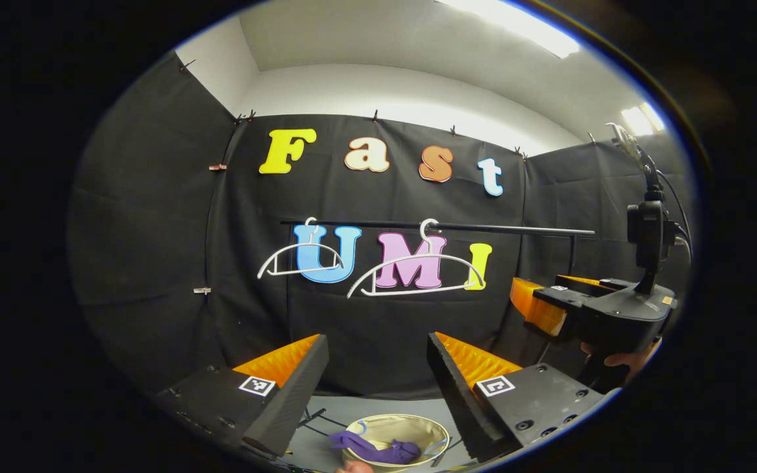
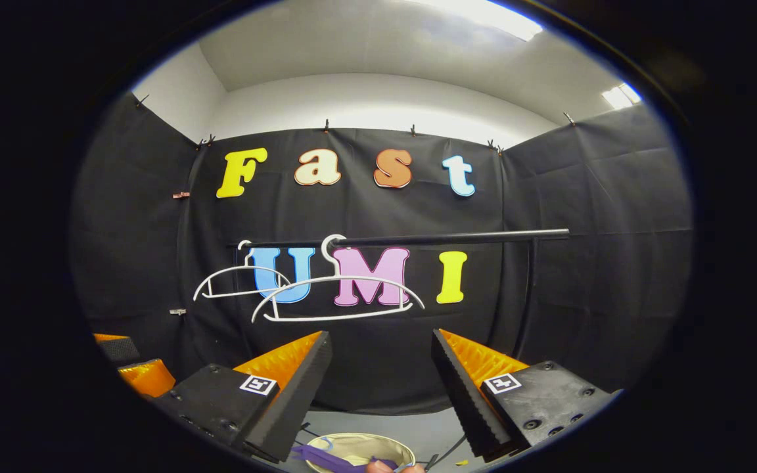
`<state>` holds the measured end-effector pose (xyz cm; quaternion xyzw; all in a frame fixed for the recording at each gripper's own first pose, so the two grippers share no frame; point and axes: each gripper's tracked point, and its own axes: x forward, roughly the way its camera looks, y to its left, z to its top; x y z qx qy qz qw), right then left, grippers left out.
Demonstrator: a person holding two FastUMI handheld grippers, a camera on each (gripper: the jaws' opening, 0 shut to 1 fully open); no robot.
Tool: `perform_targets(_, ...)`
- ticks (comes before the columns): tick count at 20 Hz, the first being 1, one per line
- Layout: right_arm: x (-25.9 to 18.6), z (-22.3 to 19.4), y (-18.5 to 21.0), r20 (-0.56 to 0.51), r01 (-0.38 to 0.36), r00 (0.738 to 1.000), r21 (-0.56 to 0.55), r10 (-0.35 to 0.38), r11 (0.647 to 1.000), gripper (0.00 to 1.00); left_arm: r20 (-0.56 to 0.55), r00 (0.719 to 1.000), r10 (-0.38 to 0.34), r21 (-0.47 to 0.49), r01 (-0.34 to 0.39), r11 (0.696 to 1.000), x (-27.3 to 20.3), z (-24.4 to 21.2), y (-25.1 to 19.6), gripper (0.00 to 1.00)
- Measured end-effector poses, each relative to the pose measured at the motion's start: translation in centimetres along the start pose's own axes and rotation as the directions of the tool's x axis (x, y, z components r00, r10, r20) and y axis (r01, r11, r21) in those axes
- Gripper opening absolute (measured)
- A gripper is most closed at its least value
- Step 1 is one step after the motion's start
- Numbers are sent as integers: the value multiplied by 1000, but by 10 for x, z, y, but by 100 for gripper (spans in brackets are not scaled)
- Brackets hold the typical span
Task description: Grasp the clothes on the hanger with both hands and then place them into the laundry hamper below.
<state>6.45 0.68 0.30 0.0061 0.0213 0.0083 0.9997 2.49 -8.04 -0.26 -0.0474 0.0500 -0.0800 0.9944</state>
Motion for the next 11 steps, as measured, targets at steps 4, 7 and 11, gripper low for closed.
perform_targets(4,-1,1,3,-1,-4,1000,-13,4,1000,99,1,1000,-3,0,3,1000,-1,2,-1,95)
perform_targets(7,-1,4,3,8,-3,1000,-19,4,1000,97,12,1000,-4,1,4,1000,-3,5,-2,95)
perform_targets(11,1,4,0,10,5,1000,-2,-5,1000,97,9,1000,-3,-2,3,1000,0,2,-2,95)
